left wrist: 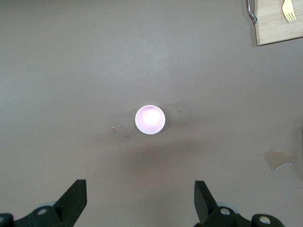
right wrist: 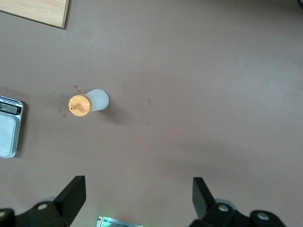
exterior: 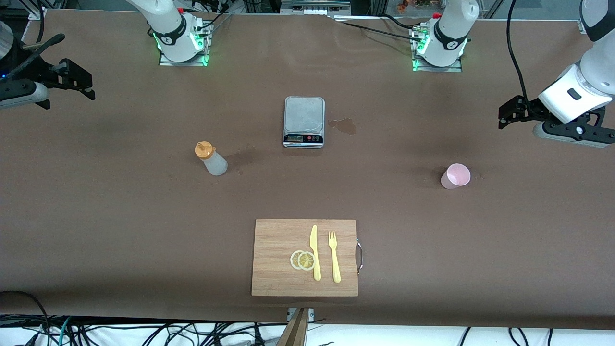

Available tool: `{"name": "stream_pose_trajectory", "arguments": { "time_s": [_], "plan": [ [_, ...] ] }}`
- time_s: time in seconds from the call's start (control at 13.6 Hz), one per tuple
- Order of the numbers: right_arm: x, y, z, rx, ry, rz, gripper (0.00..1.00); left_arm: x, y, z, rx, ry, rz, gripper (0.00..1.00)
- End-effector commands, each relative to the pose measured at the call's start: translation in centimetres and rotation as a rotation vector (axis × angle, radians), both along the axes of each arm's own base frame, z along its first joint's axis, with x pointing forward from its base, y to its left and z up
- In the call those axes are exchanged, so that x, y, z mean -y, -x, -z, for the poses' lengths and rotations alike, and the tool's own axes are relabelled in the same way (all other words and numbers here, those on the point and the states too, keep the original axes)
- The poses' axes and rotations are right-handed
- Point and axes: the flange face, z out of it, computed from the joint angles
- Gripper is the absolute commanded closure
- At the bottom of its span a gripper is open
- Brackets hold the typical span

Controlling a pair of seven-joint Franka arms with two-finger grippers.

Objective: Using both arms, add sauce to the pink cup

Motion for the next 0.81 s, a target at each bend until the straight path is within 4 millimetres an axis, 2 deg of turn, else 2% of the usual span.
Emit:
{"name": "stream_pose_trajectory", "arguments": {
  "time_s": [0.0, 0.29, 0.51, 0.73],
  "plan": [
    [0.2, 0.6, -1.2, 0.012, -0.008, -0.013, 0.00, 0.7, -0.4, -0.4, 0.010, 0.023, 0.002, 0.00],
    [-0.8, 0.7, -0.9, -0.008, -0.007, -0.028, 0.00, 0.9, -0.6, -0.5, 0.013, 0.017, 0.008, 0.00],
    [-0.9, 0.0, 0.0, -0.009, -0.005, -0.028, 0.00, 0.9, -0.7, -0.5, 0.016, 0.018, 0.008, 0.00],
    [-0.1, -0.3, 0.2, -0.008, -0.003, -0.013, 0.00, 0.7, -0.7, -0.5, 0.018, 0.018, 0.005, 0.00]
  ]
}}
